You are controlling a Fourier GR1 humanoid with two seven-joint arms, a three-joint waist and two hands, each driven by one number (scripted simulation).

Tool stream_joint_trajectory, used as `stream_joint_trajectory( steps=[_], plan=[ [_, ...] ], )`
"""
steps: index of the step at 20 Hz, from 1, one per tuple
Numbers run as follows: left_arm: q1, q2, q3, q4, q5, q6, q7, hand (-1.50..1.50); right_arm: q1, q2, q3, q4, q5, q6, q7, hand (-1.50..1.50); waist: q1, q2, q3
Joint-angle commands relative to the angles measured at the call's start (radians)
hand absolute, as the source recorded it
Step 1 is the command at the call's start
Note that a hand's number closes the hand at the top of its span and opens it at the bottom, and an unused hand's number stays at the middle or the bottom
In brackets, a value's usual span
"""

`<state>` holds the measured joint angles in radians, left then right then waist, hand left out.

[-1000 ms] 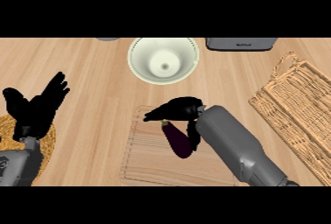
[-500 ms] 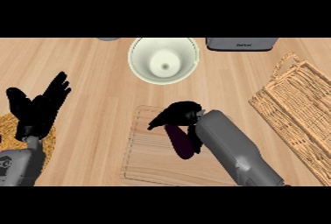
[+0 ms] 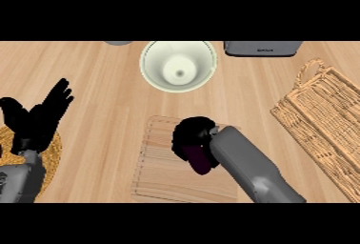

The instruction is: Pick the eggplant from the cutting board and place it in the basket

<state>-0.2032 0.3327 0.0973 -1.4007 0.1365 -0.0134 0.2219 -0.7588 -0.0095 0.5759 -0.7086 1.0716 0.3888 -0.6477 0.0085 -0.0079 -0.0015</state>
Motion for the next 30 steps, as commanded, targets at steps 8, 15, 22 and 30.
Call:
stream_joint_trajectory(
  steps=[8,15,22,30],
  plan=[
    [0.044,0.016,0.053,0.027,0.003,0.025,-0.004,0.0,0.12,0.009,-0.434,0.038,-0.181,-0.289,0.698,1.5,-0.137,-0.025,0.0],
    [0.01,-0.008,0.011,0.018,0.0,0.001,-0.01,0.0,0.14,0.009,-0.499,-0.096,-0.37,-0.672,1.051,1.5,-0.009,-0.006,0.005],
    [-0.036,-0.024,-0.022,0.042,-0.024,0.0,-0.01,0.0,0.039,0.009,-0.271,-0.301,-0.398,-1.107,1.252,1.5,0.043,-0.005,0.001],
    [-0.026,-0.023,-0.009,0.052,-0.032,0.018,-0.004,0.0,-0.16,0.009,-0.116,-0.351,-0.062,-1.161,1.842,1.5,-0.014,-0.017,-0.004]
  ],
)
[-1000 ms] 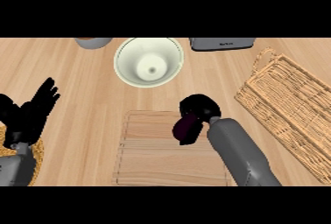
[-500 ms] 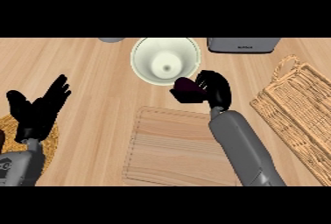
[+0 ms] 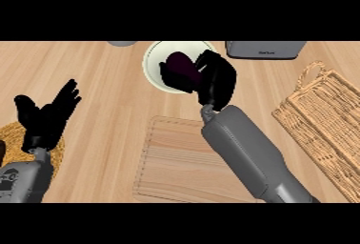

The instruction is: Pick the eggplant from the cutting board and place it in the basket

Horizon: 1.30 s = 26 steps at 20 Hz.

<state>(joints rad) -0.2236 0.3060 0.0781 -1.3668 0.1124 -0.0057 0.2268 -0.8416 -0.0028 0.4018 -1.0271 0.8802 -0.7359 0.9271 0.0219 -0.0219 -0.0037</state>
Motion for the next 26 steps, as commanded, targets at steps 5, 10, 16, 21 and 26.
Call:
stream_joint_trajectory(
  steps=[5,10,16,21,26],
  plan=[
    [0.006,0.017,0.023,0.031,-0.003,-0.009,-0.024,0.0,-0.224,0.002,0.034,-0.062,0.288,0.147,0.503,1.5,-0.031,0.003,0.0],
    [0.066,0.027,0.042,-0.033,0.017,-0.015,-0.019,0.0,-0.264,0.002,-0.039,-0.121,0.408,0.295,0.559,1.5,-0.026,0.002,0.003],
    [0.031,0.023,0.04,-0.026,0.012,-0.012,-0.001,0.0,-0.306,-0.061,-0.217,-0.131,0.466,0.361,0.498,1.5,-0.032,0.013,0.003],
    [0.002,0.021,0.047,-0.026,0.004,0.011,0.024,0.0,-0.263,-0.113,-0.287,-0.139,0.513,0.454,0.46,1.5,-0.043,0.013,0.003],
    [0.026,0.006,0.022,-0.022,-0.017,0.002,-0.004,0.0,-0.168,-0.15,-0.349,-0.219,0.584,0.475,0.441,1.5,-0.045,0.013,0.004]
  ],
)
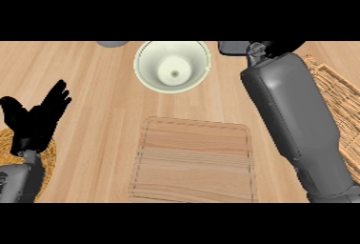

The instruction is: Pick the eggplant from the cutting board and place it in the basket

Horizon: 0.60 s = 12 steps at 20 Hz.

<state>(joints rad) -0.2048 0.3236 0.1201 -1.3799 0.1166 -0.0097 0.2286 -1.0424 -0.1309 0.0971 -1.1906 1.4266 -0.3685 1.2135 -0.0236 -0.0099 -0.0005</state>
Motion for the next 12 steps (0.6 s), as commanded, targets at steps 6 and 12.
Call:
stream_joint_trajectory(
  steps=[6,12],
  plan=[
    [0.041,-0.002,0.001,-0.056,0.001,-0.008,0.008,0.0,0.276,-0.043,-0.103,-0.263,-0.011,0.14,0.035,1.5,0.001,0.0,0.001],
    [0.033,-0.032,-0.015,-0.103,-0.015,0.02,0.05,0.0,0.453,-0.086,-0.167,-0.434,-0.031,0.139,-0.059,1.5,0.012,0.005,0.001]
  ],
)
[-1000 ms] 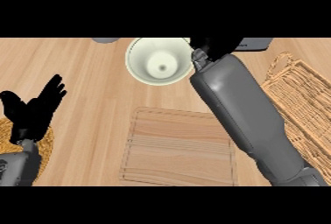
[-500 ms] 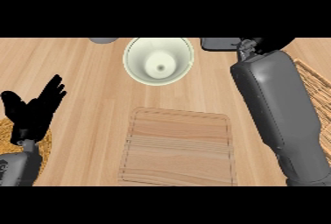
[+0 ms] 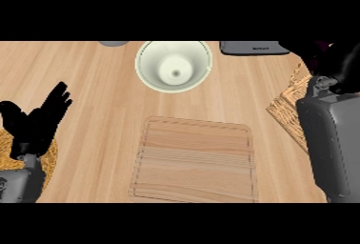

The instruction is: Pick the eggplant from the cutting board and place it in the basket

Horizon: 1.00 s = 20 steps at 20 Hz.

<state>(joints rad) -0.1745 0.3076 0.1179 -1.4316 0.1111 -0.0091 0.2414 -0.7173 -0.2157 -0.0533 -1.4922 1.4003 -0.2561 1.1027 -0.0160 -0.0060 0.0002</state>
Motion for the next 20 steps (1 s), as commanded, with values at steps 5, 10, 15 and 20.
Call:
stream_joint_trajectory(
  steps=[5,10,15,20],
  plan=[
    [-0.031,-0.049,-0.028,0.014,-0.046,0.031,-0.003,0.0,0.175,-0.009,-0.112,-0.064,-0.074,-0.091,-0.056,1.5,0.014,0.007,0.0],
    [-0.004,-0.043,-0.017,0.015,-0.028,-0.001,-0.023,0.0,0.242,0.061,-0.186,-0.109,0.036,-0.2,0.03,-1.5,0.015,0.007,0.0],
    [-0.03,-0.01,0.016,0.019,-0.026,-0.028,-0.005,0.0,0.258,0.022,-0.242,-0.05,-0.054,-0.207,-0.087,-1.5,0.019,0.006,0.0],
    [-0.013,-0.003,0.03,-0.029,-0.009,-0.043,0.036,0.0,0.292,-0.03,-0.267,-0.072,-0.204,-0.266,-0.235,-1.5,0.02,0.005,0.0]
  ],
)
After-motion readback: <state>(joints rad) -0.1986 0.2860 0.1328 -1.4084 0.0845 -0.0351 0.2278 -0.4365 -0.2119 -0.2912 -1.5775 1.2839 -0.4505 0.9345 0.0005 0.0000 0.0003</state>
